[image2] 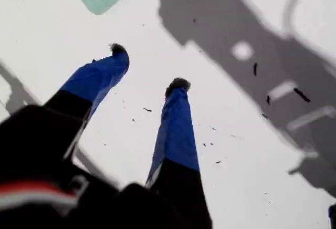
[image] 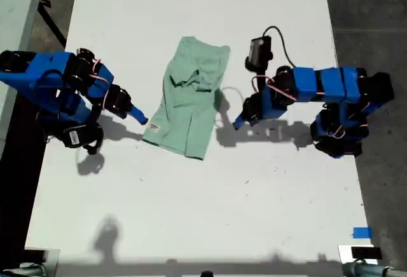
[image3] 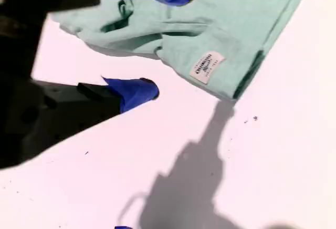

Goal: Fold t-shirt

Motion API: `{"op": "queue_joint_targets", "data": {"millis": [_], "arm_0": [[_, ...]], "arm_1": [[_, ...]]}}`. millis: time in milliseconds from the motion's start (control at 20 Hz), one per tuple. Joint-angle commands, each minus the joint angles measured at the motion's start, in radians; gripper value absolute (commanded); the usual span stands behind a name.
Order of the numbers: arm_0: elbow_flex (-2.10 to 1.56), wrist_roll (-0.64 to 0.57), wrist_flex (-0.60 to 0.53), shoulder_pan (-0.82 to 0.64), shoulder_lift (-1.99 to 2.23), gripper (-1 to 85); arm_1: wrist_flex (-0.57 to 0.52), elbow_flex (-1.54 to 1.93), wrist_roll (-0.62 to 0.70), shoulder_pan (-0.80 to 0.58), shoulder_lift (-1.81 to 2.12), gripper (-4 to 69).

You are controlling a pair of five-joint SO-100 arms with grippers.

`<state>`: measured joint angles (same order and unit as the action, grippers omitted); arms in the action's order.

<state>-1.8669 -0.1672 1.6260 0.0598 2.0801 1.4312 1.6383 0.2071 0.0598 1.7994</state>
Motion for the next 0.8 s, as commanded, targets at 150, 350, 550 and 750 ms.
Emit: {"op": "queue_joint_targets", "data": {"millis": [150, 350, 550, 750], "arm_0": [[0.003, 0.048, -0.137, 0.092, -0.097, 29.5], [-0.064, 0.04, -0.201, 0.064, -0.127, 29.7], [-0.166, 0.028, -0.287, 0.026, -0.123, 29.9], [-0.218, 0.015, -0.345, 0.002, -0.127, 29.8]], "arm_1": [[-0.084, -0.368, -0.052, 0.114, -0.333, 22.1], [-0.115, -0.552, -0.041, 0.106, -0.54, 23.6], [-0.164, -0.623, -0.034, 0.097, -0.635, 25.1], [-0.178, -0.687, -0.029, 0.087, -0.696, 25.7]]}}
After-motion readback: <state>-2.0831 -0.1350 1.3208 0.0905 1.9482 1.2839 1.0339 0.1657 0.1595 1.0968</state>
